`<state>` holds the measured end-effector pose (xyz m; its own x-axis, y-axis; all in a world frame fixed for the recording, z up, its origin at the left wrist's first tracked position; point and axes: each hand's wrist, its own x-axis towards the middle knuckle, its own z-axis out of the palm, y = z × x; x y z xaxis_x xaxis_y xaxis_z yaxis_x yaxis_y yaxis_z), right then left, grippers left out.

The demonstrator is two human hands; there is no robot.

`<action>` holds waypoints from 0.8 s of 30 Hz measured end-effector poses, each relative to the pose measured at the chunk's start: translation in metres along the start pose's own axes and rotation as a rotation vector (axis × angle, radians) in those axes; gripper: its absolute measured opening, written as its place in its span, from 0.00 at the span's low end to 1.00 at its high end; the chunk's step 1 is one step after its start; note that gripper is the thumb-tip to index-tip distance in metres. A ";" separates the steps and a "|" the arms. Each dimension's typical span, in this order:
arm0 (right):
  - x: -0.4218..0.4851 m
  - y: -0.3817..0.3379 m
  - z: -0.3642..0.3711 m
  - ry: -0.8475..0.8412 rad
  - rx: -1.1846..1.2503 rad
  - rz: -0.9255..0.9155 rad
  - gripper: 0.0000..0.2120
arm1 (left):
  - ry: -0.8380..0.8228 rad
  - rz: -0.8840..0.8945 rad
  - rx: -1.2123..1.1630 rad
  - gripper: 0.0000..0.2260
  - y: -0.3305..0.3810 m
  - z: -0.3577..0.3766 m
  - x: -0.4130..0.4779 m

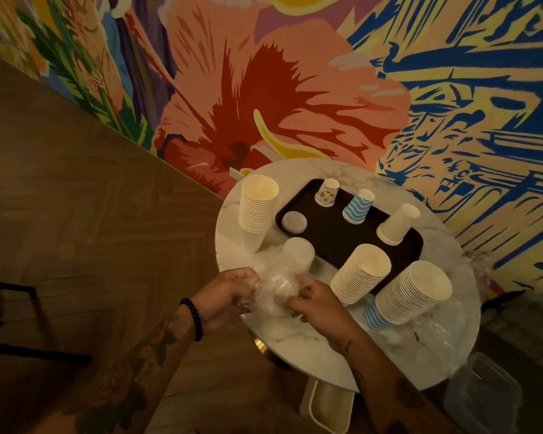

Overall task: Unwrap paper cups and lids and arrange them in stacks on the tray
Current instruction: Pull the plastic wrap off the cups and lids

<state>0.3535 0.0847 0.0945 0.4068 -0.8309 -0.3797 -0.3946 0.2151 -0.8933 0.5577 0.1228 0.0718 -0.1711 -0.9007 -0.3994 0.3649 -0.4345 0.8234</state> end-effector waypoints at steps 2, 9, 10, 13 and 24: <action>0.001 0.002 -0.002 0.014 0.033 0.017 0.20 | -0.018 -0.015 -0.138 0.09 0.005 -0.003 -0.001; 0.005 0.007 -0.004 0.119 0.194 0.018 0.12 | 0.136 -0.005 -0.161 0.13 0.008 -0.005 0.005; 0.006 0.009 -0.003 0.145 0.199 0.024 0.11 | 0.191 0.008 -0.142 0.13 0.007 -0.005 0.006; 0.008 0.014 -0.002 0.197 0.274 0.049 0.13 | 0.314 0.070 -0.167 0.11 0.007 -0.009 0.007; 0.001 0.018 -0.003 0.213 0.473 0.118 0.15 | 0.446 0.100 -0.163 0.08 0.028 -0.035 -0.002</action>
<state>0.3443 0.0865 0.0784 0.1863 -0.8623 -0.4709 0.0072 0.4804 -0.8770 0.6003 0.1128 0.0814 0.2682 -0.8323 -0.4851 0.5046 -0.3077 0.8067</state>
